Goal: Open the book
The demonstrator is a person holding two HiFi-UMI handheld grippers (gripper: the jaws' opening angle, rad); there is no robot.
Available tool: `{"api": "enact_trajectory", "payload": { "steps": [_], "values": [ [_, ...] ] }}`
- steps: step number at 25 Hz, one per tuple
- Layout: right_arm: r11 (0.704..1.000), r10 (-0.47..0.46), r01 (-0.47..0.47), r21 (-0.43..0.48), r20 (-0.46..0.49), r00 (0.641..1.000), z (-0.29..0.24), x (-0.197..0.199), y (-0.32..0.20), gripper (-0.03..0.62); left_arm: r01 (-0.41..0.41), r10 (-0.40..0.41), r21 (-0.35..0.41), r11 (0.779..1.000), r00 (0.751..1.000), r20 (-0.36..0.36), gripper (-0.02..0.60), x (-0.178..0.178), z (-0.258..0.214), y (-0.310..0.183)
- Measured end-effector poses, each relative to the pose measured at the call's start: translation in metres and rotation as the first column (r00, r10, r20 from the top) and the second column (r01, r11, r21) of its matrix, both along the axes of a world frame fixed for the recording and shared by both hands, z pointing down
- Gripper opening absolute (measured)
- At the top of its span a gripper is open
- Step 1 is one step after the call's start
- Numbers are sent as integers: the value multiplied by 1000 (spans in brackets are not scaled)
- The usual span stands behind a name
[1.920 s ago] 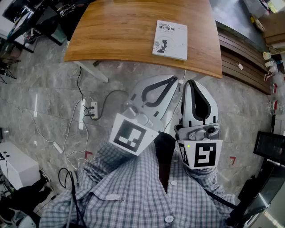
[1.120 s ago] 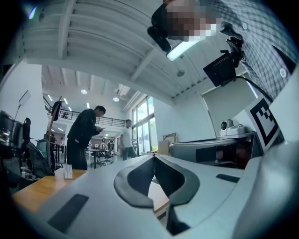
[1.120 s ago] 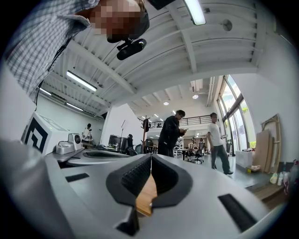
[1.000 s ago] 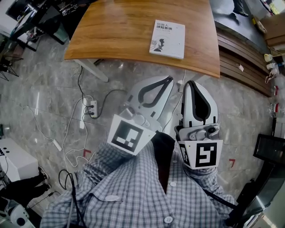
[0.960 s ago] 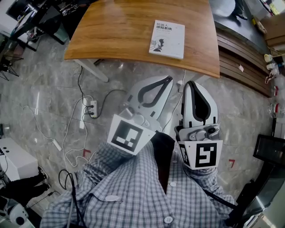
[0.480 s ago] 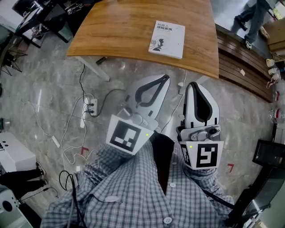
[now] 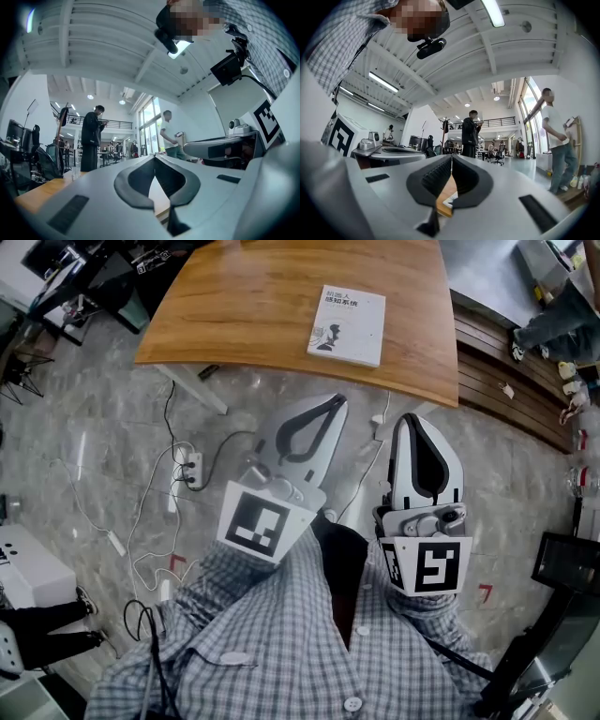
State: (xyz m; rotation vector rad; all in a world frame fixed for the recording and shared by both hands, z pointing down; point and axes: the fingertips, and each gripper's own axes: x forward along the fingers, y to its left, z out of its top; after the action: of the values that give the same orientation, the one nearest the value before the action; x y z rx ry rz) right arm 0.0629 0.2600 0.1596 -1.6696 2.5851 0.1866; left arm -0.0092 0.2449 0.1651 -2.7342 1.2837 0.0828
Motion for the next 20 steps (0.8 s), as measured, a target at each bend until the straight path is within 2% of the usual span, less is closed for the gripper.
{"api": "enact_trajectory", "payload": {
  "steps": [8,20],
  "values": [
    [1000,21,-21,-14,-29,999,8,-1,-50,21,-16,16,-2,1000,1000,-22,9,0,5,-59],
    [995,95,-96,-27,-29,995,5,-3,-183,21,-94,94,-14,996,996,0,9,-2,7,-191]
  ]
}}
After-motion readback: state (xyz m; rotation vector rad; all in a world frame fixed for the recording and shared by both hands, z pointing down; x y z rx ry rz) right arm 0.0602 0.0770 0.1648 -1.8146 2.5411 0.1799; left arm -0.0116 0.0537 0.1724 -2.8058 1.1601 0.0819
